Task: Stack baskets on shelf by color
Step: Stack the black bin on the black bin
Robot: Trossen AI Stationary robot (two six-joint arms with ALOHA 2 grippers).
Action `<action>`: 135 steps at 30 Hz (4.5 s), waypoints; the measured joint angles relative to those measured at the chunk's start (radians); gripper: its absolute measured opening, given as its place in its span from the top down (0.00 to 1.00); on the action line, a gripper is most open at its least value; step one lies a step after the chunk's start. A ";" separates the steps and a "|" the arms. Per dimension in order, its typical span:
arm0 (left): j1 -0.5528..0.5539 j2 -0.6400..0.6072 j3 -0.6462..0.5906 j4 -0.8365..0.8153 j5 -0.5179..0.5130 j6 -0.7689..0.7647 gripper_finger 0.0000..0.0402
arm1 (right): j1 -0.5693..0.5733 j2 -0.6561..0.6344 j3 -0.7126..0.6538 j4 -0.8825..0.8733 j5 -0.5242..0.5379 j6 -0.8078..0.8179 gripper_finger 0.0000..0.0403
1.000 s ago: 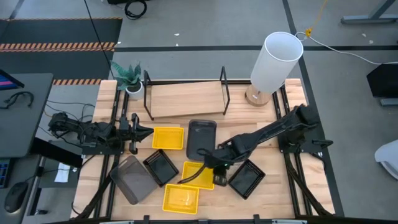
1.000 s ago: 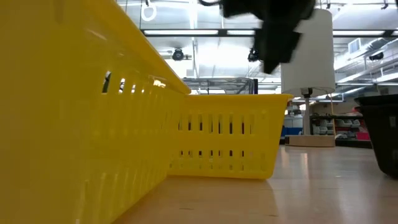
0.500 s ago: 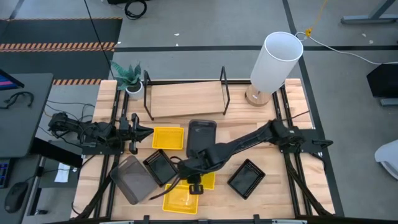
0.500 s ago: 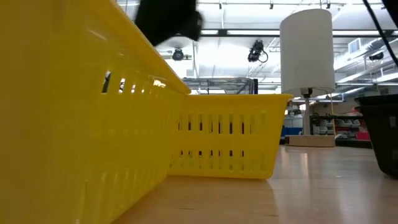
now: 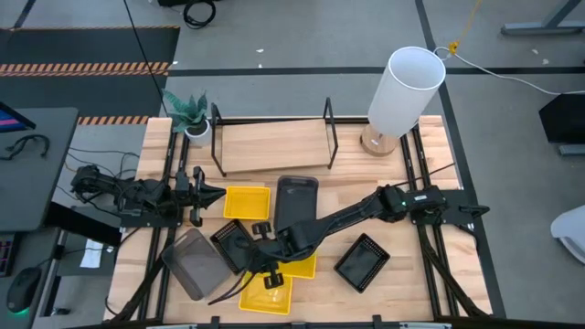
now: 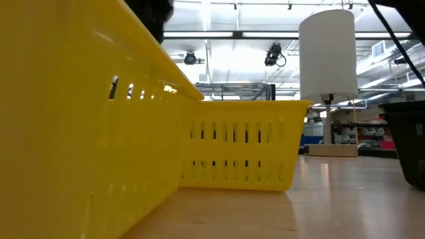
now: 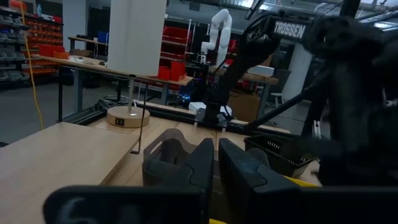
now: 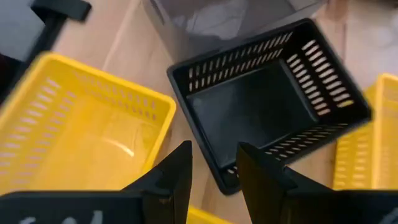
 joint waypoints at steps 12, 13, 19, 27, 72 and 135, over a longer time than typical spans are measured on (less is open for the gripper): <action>0.000 0.000 0.000 0.000 0.000 0.000 0.93 | -0.012 0.019 -0.024 0.082 0.000 -0.157 0.68; 0.000 0.000 0.000 0.000 0.000 0.000 0.93 | -0.012 0.017 -0.035 0.097 -0.003 -0.160 0.68; 0.000 0.000 0.000 0.000 0.000 0.000 0.91 | -0.011 0.019 -0.092 0.122 -0.008 -0.161 0.68; 0.000 0.000 0.000 0.000 0.000 0.000 0.93 | -0.011 0.019 -0.130 0.125 0.015 -0.204 0.68; 0.000 0.000 0.000 0.001 0.000 0.000 0.93 | 0.015 -0.001 0.086 -0.165 0.058 -0.313 0.97; 0.000 0.000 0.000 0.000 0.000 0.000 0.93 | 0.362 -0.376 0.027 -0.803 -0.141 1.311 0.98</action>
